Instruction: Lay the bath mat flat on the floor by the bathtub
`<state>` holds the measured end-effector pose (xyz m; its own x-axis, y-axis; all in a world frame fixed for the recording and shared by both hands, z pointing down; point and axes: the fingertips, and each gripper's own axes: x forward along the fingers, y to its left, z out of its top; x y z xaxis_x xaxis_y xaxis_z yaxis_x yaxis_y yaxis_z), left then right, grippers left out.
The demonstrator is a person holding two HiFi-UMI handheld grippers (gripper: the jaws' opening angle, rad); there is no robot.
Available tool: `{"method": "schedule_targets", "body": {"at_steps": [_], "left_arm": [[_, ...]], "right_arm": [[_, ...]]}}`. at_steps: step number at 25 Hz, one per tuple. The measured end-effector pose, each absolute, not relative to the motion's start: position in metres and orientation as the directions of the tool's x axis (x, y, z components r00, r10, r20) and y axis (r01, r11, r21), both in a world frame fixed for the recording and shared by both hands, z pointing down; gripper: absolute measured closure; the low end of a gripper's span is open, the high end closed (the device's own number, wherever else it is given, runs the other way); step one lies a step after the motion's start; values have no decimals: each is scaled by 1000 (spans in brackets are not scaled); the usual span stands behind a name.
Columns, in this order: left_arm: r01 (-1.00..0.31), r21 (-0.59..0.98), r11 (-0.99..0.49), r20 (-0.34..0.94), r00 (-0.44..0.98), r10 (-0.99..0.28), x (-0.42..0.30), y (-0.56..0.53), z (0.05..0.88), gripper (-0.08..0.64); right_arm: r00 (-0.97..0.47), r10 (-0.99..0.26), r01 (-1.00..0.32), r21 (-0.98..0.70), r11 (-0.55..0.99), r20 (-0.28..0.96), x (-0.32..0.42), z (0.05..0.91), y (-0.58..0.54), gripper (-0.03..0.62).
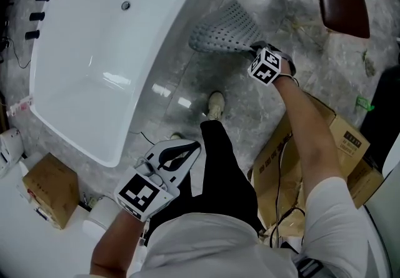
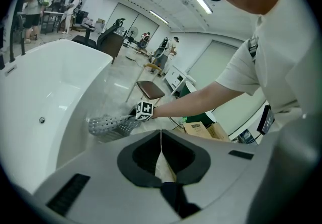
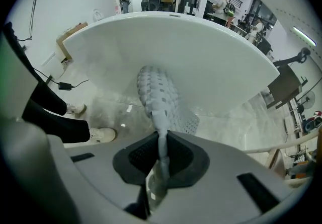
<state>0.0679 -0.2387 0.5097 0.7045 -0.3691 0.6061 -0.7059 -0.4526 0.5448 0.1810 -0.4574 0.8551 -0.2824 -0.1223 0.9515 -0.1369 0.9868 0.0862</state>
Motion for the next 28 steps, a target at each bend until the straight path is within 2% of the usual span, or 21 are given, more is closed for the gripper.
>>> {"method": "schedule_targets", "body": {"at_steps": [28], "left_arm": [[-715,552,-429,600,698,-391,-3,-112,566,541]], "right_arm": [[-235,64,-146,-100,984,970,101,974,-227,534]]}}
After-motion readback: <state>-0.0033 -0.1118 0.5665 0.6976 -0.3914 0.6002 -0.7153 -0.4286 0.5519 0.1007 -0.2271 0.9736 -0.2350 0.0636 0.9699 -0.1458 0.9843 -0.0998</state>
